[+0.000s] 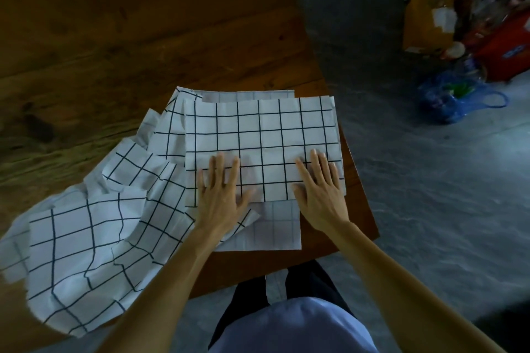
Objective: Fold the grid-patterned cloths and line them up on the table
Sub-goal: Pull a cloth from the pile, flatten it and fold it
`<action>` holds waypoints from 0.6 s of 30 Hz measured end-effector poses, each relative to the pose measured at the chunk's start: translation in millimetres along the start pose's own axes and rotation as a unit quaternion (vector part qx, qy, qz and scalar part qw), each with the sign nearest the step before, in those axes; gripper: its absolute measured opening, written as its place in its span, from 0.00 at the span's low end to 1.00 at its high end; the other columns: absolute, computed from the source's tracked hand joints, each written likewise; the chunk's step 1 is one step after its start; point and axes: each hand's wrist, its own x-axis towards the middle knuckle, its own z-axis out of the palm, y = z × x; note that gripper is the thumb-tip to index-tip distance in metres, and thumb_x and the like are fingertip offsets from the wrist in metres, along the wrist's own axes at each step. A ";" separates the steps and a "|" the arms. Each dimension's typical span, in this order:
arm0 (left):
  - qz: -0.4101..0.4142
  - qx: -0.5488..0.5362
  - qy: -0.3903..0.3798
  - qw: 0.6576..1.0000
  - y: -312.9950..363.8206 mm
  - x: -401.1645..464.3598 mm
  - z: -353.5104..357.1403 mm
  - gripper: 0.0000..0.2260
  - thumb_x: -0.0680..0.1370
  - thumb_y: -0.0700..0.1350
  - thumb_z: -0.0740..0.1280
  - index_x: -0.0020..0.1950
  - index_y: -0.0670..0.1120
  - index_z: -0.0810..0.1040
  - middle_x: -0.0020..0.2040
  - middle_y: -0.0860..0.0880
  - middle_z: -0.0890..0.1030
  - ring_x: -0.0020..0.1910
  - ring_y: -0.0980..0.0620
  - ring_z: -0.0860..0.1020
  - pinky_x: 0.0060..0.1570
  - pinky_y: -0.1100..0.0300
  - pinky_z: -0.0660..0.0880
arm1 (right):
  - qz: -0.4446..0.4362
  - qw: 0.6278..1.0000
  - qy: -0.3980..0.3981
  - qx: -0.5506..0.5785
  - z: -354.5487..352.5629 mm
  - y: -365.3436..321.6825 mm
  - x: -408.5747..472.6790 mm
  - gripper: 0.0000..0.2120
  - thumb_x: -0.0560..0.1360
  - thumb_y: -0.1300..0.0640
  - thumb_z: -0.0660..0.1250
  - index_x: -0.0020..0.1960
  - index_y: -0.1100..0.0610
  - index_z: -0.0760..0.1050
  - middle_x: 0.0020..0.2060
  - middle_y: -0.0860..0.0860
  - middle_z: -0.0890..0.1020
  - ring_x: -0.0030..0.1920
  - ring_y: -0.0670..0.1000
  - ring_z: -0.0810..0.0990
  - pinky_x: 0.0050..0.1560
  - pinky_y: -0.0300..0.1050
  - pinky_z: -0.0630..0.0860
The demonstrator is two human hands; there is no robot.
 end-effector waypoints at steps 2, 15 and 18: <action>0.088 0.001 0.017 0.996 6.2 -1.4 -1.4 0.36 0.75 0.68 0.50 0.77 0.48 0.52 0.78 0.41 0.47 0.77 0.44 0.45 0.73 0.41 0.45 | 0.006 1.000 0.007 0.021 -1.1 -2.2 -0.9 0.30 0.79 0.39 0.41 0.77 0.47 0.40 0.76 0.53 0.37 0.76 0.54 0.33 0.75 0.55 0.35; 0.192 -0.018 0.085 0.978 10.8 -0.5 1.6 0.11 0.69 0.46 0.74 0.47 0.42 0.80 0.64 0.39 0.74 0.69 0.43 0.64 0.70 0.45 0.59 | -0.102 0.992 0.020 0.070 2.5 -34.8 -1.2 0.33 0.74 0.41 0.49 0.76 0.54 0.59 0.78 0.57 0.51 0.77 0.56 0.41 0.75 0.54 0.41; 0.194 -0.012 0.086 0.977 12.4 -2.1 4.2 0.12 0.71 0.48 0.71 0.49 0.42 0.80 0.63 0.40 0.75 0.68 0.42 0.67 0.70 0.46 0.61 | -0.103 0.992 0.015 0.068 2.7 -32.0 0.0 0.34 0.74 0.40 0.50 0.76 0.53 0.58 0.78 0.56 0.49 0.77 0.55 0.40 0.75 0.53 0.39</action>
